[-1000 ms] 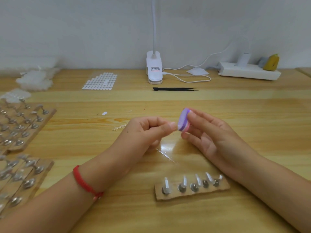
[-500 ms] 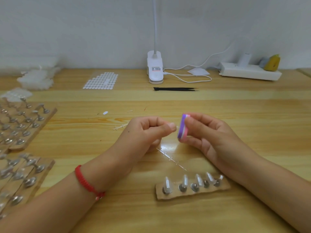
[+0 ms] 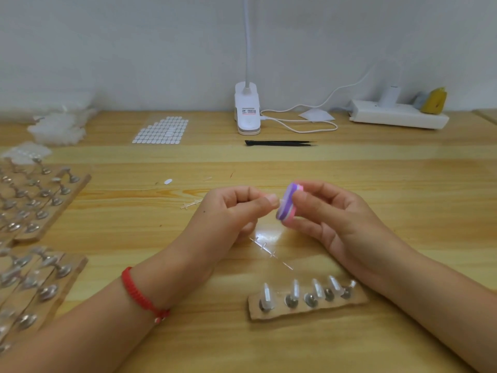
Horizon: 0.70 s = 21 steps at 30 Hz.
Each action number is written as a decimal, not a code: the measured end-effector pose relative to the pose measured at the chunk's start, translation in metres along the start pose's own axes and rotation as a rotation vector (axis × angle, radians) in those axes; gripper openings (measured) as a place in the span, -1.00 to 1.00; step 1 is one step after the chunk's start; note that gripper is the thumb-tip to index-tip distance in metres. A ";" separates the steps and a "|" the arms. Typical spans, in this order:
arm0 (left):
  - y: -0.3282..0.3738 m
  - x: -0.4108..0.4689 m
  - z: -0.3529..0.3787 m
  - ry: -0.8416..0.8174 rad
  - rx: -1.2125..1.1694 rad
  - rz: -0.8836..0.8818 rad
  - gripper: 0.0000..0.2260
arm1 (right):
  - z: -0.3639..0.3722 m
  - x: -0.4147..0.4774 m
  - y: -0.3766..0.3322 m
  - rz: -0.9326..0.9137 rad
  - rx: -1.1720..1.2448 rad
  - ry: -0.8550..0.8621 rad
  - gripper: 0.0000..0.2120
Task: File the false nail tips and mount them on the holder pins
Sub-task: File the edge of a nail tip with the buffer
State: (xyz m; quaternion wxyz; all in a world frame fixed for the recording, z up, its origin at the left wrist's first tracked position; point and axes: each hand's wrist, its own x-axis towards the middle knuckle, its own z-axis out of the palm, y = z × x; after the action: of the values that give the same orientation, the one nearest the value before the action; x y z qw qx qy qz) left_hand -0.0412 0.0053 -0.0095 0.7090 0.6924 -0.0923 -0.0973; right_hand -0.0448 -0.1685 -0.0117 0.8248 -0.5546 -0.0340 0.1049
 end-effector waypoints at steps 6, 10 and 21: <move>-0.003 0.001 -0.003 0.017 -0.024 -0.008 -0.84 | -0.007 0.004 -0.004 0.071 0.130 0.020 -0.72; -0.003 0.003 -0.005 0.060 -0.063 -0.020 -0.80 | -0.003 0.001 -0.004 0.060 0.066 -0.009 -0.82; 0.001 0.001 0.001 0.078 0.014 0.014 -0.73 | 0.000 0.001 -0.003 0.038 -0.017 -0.065 -0.81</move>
State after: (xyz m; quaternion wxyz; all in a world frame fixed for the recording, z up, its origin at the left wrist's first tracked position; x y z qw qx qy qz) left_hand -0.0408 0.0044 -0.0087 0.7077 0.7001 -0.0703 -0.0646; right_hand -0.0439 -0.1693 -0.0094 0.8162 -0.5587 -0.0508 0.1383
